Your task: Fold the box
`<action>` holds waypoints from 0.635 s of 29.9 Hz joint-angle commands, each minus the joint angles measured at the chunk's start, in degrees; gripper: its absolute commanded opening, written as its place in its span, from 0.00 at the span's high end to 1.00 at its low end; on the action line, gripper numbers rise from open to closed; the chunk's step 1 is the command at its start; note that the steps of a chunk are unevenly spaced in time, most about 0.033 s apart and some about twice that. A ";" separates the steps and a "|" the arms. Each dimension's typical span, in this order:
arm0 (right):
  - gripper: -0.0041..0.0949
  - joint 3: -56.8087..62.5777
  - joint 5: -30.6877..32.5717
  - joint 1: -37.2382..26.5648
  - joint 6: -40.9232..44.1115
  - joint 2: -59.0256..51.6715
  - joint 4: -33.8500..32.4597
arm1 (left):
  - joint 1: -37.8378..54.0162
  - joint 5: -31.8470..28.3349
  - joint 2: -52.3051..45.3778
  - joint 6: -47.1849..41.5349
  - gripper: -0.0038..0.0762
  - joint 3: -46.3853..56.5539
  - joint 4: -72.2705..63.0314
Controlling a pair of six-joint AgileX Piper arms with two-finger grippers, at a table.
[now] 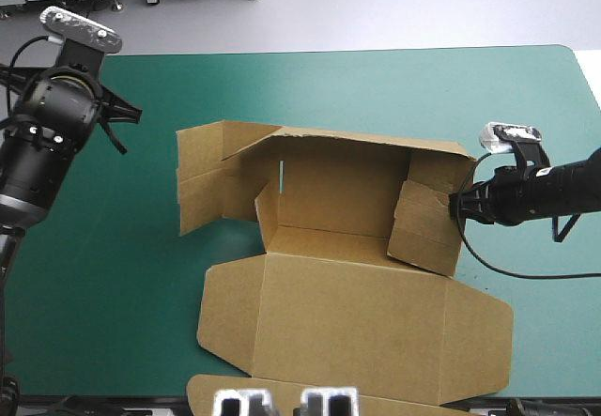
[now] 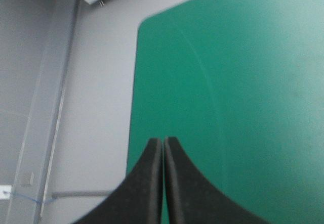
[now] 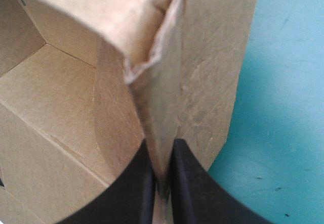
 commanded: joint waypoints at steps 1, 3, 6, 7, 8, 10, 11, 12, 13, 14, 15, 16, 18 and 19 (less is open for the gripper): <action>0.96 -2.73 0.62 -0.07 2.46 3.40 -0.64 | 5.84 0.62 -1.96 6.90 0.96 -1.95 -10.04; 0.96 -2.73 0.62 -0.07 1.88 6.79 -0.43 | 8.47 1.36 -1.96 10.14 0.96 -1.95 -14.55; 0.96 -2.73 -1.11 -0.07 -0.89 11.12 1.59 | 10.70 1.34 -1.96 12.50 0.96 -1.95 -18.06; 0.96 -2.73 -2.24 -0.07 -1.19 12.40 2.69 | 10.80 1.34 -1.96 12.96 0.96 -1.95 -18.17; 0.96 -2.84 -3.62 -0.07 -2.21 13.64 3.69 | 10.80 1.34 -1.96 13.27 0.96 -1.95 -18.17; 0.96 -3.22 -6.23 -0.07 -3.85 15.85 5.09 | 10.80 1.34 -1.96 13.38 0.96 -1.95 -18.17; 0.96 -3.51 -7.14 -0.07 -4.34 16.88 5.34 | 10.80 1.34 -1.96 13.50 0.96 -1.95 -18.17; 0.95 -3.87 -7.81 -0.07 -4.63 17.63 5.43 | 10.80 1.34 -1.96 13.60 0.96 -1.95 -18.17; 0.95 -4.32 -8.55 -0.07 -5.07 18.52 5.43 | 10.80 1.24 -1.96 13.73 0.96 -1.95 -18.17; 0.95 -4.72 -9.02 -0.07 -5.58 19.37 5.43 | 10.80 1.24 -1.96 13.73 0.96 -1.95 -18.17; 0.95 -5.23 -9.29 -0.07 -5.83 20.04 5.43 | 10.80 1.13 -1.96 13.73 0.96 -1.95 -18.17; 0.94 -5.47 -10.02 -0.07 -6.08 20.77 5.59 | 10.80 1.13 -1.96 13.73 0.96 -1.95 -18.17; 0.90 -5.98 -11.54 0.15 -6.08 21.91 5.69 | 10.80 1.02 -1.96 13.73 0.96 -1.95 -18.32; 0.87 -6.11 -12.58 0.43 -6.08 22.49 5.38 | 10.80 1.03 -1.96 13.73 0.96 -1.95 -18.44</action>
